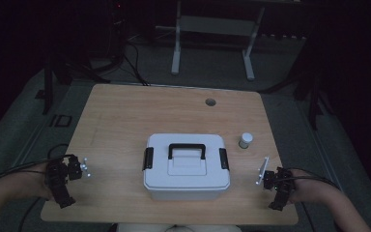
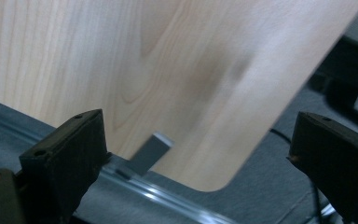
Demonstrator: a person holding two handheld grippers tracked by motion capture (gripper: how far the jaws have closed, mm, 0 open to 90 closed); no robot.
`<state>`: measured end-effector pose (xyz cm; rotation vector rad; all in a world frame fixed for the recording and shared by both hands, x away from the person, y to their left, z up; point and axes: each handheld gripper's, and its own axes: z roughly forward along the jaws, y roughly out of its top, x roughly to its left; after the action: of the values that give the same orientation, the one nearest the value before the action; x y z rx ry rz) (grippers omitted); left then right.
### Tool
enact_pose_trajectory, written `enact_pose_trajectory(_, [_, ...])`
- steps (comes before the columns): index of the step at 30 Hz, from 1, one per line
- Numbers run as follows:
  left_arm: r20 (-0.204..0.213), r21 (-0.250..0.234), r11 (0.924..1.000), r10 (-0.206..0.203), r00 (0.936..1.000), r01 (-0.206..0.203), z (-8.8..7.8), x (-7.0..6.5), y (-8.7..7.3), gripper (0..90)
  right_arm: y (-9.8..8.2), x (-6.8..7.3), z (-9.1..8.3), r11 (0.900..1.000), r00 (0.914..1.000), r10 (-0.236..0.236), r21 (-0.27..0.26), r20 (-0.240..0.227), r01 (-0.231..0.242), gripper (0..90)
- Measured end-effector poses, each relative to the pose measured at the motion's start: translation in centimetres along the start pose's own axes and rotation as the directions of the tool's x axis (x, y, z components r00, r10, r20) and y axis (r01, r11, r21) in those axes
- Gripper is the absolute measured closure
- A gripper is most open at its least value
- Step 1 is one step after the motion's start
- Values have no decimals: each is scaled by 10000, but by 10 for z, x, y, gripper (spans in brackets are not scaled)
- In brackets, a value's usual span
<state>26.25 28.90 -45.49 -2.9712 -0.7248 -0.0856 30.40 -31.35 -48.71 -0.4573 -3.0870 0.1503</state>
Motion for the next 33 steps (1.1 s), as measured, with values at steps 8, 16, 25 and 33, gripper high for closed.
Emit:
enact_pose_trajectory(8, [373,-586,9975,-372,9986,393,-7,0,-5,39,3,2,-1,9996,9997,-124,-246,211,129,115])
enact_pose_trajectory(16, [378,-1024,9938,-408,9985,445,-17,-1,-3,39,3,2,1,9996,9997,47,-287,225,-40,116])
enact_pose_trajectory(25, [533,-1688,9853,-167,9984,255,-43,-1,14,39,4,5,-5,9979,9992,-133,-626,380,156,132])
enact_pose_trajectory(33, [714,-2353,9712,548,9959,-366,-70,-5,53,39,6,5,-9,9970,9988,-148,-755,474,183,131])
